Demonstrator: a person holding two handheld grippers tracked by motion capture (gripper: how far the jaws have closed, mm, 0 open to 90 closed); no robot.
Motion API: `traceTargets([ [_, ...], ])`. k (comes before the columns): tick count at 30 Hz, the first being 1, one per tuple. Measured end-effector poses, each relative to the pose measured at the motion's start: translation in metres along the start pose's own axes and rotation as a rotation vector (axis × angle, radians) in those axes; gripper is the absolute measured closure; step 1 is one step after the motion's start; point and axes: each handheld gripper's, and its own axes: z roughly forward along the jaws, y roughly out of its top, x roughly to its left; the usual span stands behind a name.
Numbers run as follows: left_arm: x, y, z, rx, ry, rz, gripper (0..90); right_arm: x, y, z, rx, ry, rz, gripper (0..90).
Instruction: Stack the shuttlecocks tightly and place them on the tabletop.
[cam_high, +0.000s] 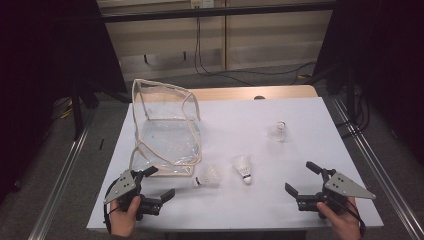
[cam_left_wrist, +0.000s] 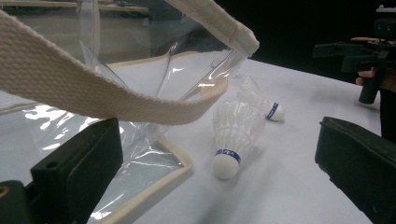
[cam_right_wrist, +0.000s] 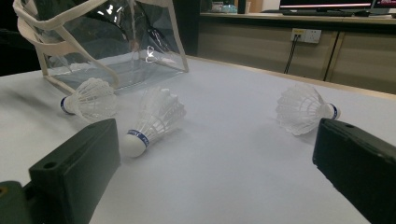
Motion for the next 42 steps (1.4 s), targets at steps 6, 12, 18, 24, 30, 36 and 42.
traceTargets([
  [6, -0.001, 0.001, 0.001, -0.002, -0.008, 0.004, 1.0, 0.0, 0.0, 0.001, 0.002, 0.002, 0.001, 0.0],
  [12, -0.004, 0.003, 0.003, 0.002, -0.017, 0.009, 1.0, 0.001, 0.0, 0.001, 0.007, 0.002, -0.004, 0.0],
  [18, -0.006, 0.004, 0.006, 0.003, -0.028, 0.015, 1.0, 0.0, 0.0, 0.0, 0.007, 0.001, -0.002, 0.0],
  [24, -0.01, 0.006, 0.01, 0.0, -0.062, -0.008, 0.9, 0.001, 0.0, 0.001, 0.006, 0.006, -0.005, 0.0],
  [30, -0.013, 0.007, 0.015, 0.017, -0.07, -0.01, 0.9, 0.001, 0.0, 0.002, 0.007, 0.006, -0.004, 0.0],
  [36, -0.017, 0.009, 0.018, 0.034, -0.071, 0.005, 0.9, 0.001, 0.001, 0.002, 0.007, 0.007, -0.002, 0.0],
  [42, -0.019, 0.008, 0.022, 0.041, -0.091, -0.003, 0.9, 0.001, 0.001, 0.002, 0.004, 0.01, -0.007, 0.0],
])
